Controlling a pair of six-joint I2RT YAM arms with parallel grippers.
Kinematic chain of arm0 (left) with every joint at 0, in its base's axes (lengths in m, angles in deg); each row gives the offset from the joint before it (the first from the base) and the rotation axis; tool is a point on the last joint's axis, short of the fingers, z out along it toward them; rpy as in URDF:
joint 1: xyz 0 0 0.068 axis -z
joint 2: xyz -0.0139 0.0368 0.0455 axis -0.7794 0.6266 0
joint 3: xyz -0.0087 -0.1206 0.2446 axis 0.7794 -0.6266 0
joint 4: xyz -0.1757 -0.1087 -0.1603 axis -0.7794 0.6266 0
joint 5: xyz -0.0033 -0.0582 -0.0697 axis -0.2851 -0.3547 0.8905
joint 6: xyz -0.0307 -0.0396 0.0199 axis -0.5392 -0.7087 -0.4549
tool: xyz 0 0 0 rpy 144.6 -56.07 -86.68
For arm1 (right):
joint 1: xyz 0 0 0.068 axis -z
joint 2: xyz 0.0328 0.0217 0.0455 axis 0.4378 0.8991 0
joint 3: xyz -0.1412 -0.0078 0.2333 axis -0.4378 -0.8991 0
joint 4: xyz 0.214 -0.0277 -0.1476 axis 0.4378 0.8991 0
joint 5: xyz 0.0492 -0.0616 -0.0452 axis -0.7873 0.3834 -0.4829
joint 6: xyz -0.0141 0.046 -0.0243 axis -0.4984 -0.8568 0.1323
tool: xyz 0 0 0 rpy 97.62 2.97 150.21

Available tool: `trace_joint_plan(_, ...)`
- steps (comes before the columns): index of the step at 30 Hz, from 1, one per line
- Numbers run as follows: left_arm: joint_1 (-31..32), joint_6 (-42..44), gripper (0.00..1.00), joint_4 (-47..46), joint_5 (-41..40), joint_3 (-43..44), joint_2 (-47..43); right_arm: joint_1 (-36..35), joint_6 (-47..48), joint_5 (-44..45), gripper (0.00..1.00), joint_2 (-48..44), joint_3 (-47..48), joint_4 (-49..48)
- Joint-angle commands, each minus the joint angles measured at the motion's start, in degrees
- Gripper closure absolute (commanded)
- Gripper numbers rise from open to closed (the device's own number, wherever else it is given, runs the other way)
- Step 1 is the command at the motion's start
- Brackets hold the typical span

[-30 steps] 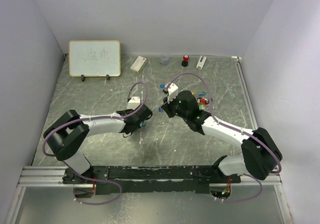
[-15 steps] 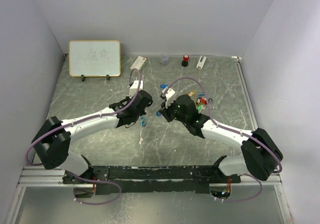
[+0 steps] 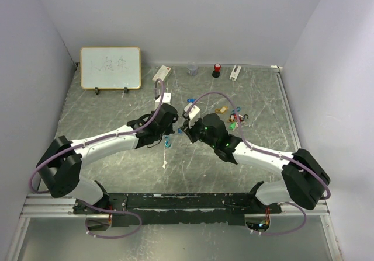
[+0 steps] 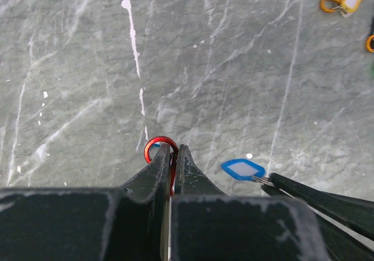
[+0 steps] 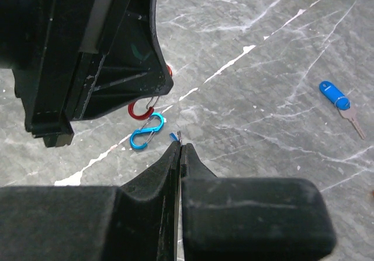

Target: Put the keys on the keyring

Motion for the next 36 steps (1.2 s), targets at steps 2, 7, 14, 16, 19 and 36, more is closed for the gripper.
trace_joint_plan(2,-0.10,1.03,0.93,-4.29,3.51,0.87,-2.86,-0.66,1.44,1.97,1.00,0.93,-1.10,-4.36)
trace_joint_plan(7,-0.16,1.13,0.93,-5.23,4.55,0.51,-3.75,-1.07,1.95,2.59,1.00,1.51,-2.02,-6.45)
trace_joint_plan(14,-0.08,1.32,0.93,-6.09,6.49,0.27,-4.46,-1.65,3.82,3.85,1.00,2.74,-3.22,-9.93)
trace_joint_plan(16,-0.06,1.69,0.93,-6.37,7.03,0.08,-4.49,-1.65,4.05,4.26,1.00,2.58,-3.97,-11.58)
trace_joint_plan(19,-0.10,2.04,0.93,-6.58,7.52,0.05,-4.32,-1.71,4.26,4.65,1.00,2.43,-4.37,-12.17)
trace_joint_plan(36,-0.12,2.80,0.93,-5.75,9.19,1.42,-1.44,-1.86,4.95,4.94,1.00,1.98,-4.15,-12.53)
